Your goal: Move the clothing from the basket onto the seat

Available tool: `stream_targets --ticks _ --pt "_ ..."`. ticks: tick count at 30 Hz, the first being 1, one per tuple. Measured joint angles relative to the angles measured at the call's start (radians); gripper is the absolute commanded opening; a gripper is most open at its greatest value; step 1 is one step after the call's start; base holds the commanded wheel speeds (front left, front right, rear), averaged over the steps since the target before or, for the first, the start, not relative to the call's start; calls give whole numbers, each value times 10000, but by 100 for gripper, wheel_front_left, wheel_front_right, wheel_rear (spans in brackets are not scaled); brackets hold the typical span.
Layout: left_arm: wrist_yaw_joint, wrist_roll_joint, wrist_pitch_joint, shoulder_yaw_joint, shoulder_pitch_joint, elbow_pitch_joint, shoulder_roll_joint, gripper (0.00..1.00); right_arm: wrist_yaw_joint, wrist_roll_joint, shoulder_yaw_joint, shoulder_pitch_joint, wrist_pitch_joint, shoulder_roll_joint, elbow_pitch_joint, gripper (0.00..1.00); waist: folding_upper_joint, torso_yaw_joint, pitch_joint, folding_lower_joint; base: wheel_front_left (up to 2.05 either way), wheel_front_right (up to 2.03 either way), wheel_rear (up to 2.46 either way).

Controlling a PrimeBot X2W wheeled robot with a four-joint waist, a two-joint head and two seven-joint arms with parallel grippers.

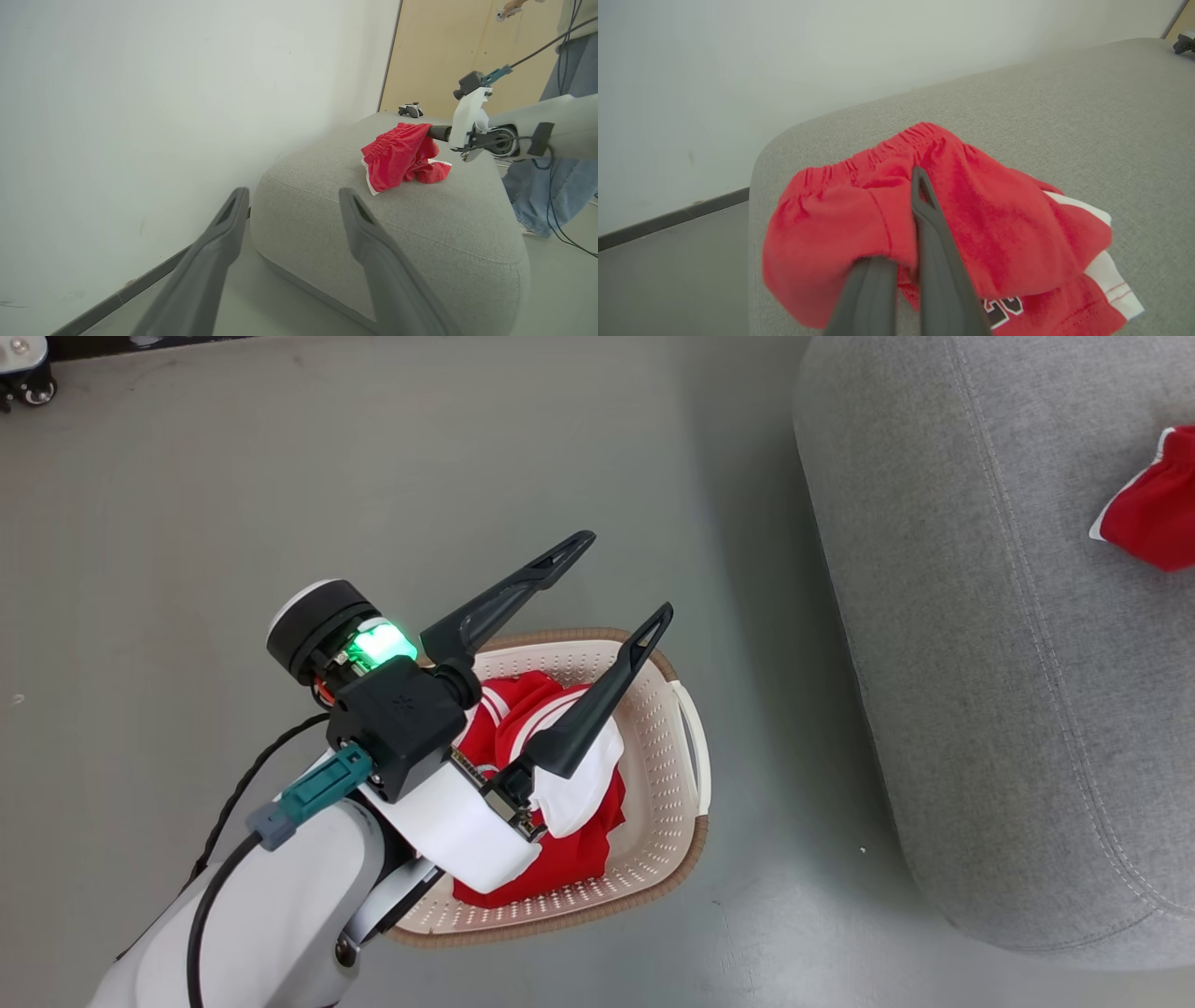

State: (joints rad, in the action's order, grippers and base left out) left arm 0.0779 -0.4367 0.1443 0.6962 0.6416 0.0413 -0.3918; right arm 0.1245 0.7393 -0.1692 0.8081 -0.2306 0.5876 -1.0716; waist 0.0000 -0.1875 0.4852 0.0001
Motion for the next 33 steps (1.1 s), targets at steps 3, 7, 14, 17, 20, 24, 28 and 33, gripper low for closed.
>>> stream_targets --ticks 3,7,14,17,20,24,28,33 --pt "0 0 31 2 0 -35 2 100 0 -79 -71 -288 -15 -35 -123 0 0 -35 -21 0 0 0 0" --pt "0 0 88 6 0 -109 36 100 0 -144 -282 -527 -27 -92 -194 24 0 -91 -72 0 0 0 0" --pt "0 -2 253 31 -2 -378 130 100 0 -288 -481 -546 -75 -165 -50 100 0 -217 -230 0 0 0 0" --pt "0 -2 316 38 -6 -462 128 100 0 -288 -527 -548 -82 -165 8 100 0 -262 -292 0 0 0 0" --pt "0 -4 339 52 -18 -616 125 100 0 -272 -575 -636 -84 -203 90 100 0 -333 -394 0 0 0 0" --pt "0 -10 416 48 -67 -790 119 100 0 -224 -612 -942 -84 -311 234 100 0 -425 -539 0 0 0 0" --pt "0 -25 500 23 -201 -974 115 100 0 -174 -725 -1181 -100 -334 476 100 0 -513 -699 0 0 0 0" --pt "-79 -104 594 -65 -383 -1147 71 100 0 -176 -932 -1561 -157 -378 878 100 0 -624 -917 0 0 0 0"
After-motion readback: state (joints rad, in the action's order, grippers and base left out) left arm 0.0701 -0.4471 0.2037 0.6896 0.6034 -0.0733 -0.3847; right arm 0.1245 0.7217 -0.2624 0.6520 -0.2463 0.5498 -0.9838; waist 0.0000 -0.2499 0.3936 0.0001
